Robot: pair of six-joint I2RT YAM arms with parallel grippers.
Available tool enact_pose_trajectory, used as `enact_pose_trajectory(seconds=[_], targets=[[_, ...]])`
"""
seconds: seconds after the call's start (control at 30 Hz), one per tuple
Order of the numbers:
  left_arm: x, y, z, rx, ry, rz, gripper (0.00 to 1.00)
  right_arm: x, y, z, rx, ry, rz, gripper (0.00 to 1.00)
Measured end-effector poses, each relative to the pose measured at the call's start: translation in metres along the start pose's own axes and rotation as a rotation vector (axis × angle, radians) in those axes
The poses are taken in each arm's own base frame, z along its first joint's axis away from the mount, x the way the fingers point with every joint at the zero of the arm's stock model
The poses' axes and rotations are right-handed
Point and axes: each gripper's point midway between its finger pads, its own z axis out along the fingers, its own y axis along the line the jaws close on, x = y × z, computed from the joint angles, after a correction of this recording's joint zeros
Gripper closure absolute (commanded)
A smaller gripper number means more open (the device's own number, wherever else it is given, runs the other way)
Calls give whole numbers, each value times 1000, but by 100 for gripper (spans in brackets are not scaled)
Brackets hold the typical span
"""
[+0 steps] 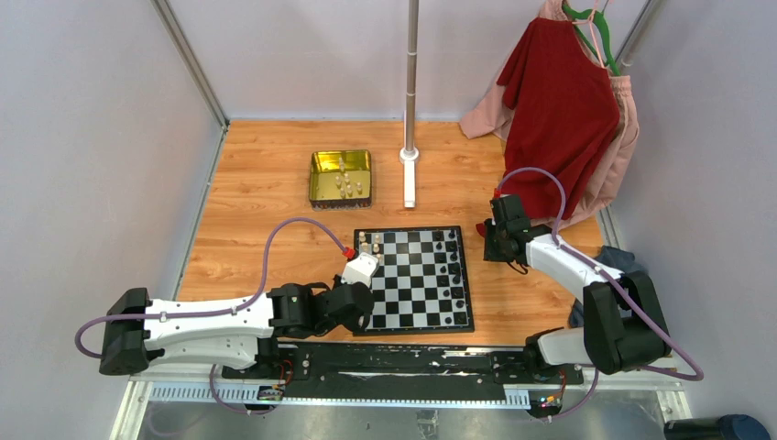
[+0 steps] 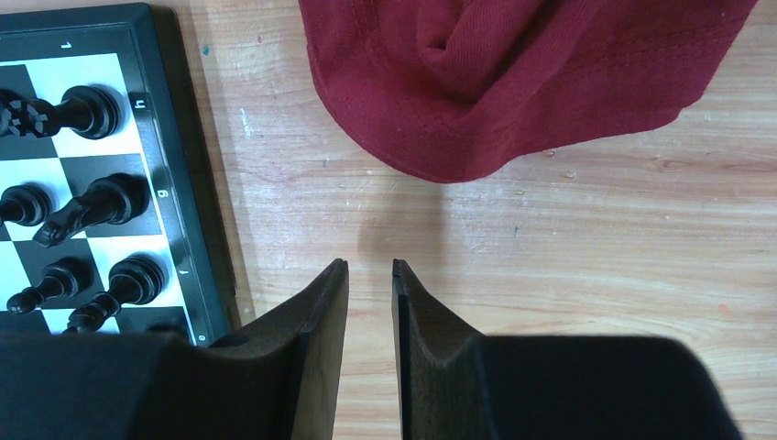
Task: Set up the chess pieces on the board
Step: Place the chess piece on the chessboard.
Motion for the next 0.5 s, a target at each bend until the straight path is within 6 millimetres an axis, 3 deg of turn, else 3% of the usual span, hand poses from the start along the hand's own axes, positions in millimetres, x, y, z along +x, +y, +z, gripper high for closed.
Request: enact_pose_trajectory(seconds=[0.5], targets=[[2,-3,16,0,-41,5,100,0,1,0,-5,1,0,71]])
